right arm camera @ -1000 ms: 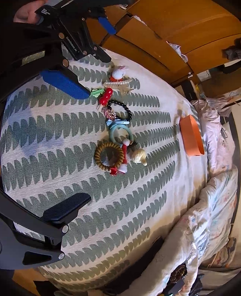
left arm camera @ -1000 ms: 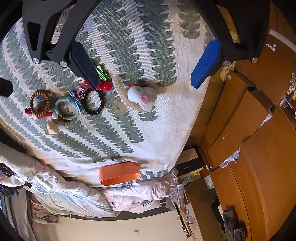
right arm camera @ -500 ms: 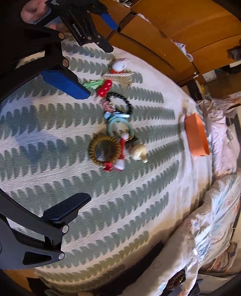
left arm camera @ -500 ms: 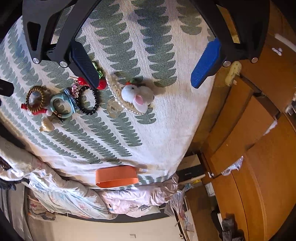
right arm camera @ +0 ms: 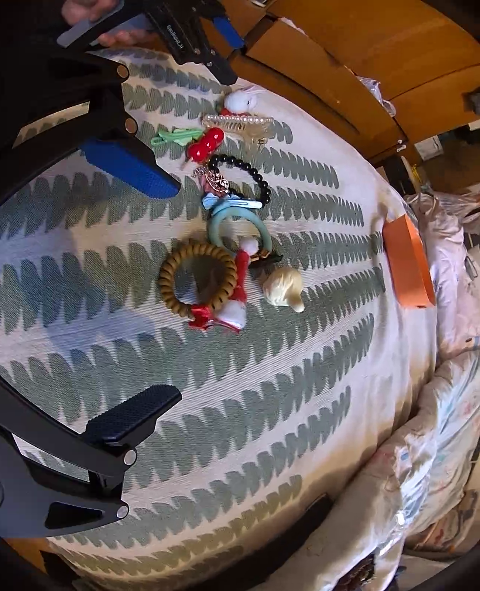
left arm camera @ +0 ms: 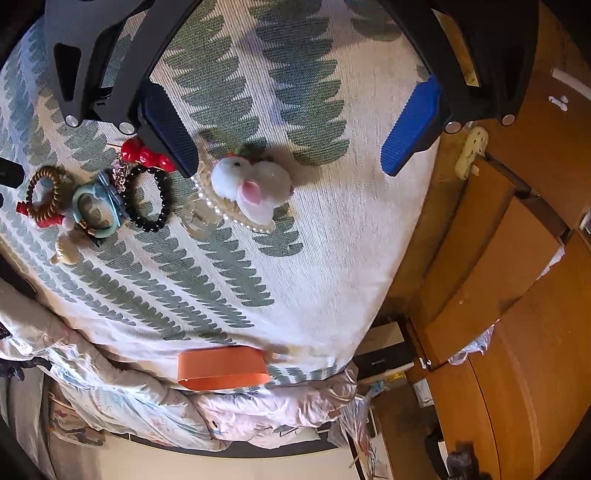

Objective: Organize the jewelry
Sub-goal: 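Lower the right tool onto the brown coiled hair tie while the left tool approaches the white bunny clip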

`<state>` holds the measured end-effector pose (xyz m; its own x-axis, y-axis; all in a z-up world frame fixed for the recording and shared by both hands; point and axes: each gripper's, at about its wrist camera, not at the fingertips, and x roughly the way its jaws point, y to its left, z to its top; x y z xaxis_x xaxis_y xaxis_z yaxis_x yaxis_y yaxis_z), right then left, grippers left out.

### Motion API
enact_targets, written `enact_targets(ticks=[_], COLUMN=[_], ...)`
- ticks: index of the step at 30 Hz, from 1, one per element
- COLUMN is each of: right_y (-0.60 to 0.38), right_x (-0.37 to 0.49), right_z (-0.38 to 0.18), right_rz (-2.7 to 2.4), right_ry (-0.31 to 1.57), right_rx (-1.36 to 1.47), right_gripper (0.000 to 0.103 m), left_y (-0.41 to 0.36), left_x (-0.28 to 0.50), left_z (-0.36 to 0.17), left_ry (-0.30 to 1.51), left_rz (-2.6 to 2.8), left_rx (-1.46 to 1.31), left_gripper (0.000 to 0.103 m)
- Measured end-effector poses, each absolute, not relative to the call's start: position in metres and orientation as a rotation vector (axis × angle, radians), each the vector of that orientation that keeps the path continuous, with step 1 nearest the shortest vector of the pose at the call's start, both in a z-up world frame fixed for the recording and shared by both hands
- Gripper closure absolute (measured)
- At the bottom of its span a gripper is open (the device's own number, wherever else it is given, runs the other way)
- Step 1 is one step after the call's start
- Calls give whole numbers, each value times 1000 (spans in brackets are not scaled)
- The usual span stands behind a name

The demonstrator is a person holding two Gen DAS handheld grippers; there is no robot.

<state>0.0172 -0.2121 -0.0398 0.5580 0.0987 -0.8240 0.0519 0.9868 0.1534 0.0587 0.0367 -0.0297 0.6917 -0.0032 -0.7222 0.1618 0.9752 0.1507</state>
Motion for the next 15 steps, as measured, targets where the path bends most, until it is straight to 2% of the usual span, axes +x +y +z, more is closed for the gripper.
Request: enact_targets(ticks=[6,10,15], right_y=[-215,-218,-219], right_x=[25,32,41], right_z=[-46,-50,-58], right_rz=[45,28,50], right_ry=[985,995,1021], right_rx=[171,171,189], right_gripper=[3,11,13], left_y=[36,34,31], left_x=[68,76,83], left_z=[-33,-38,-41], left_ry=[815,823,816], left_rz=[-104,-89,-85], left_rx=[210,229,248], left_gripper=[5,5,5])
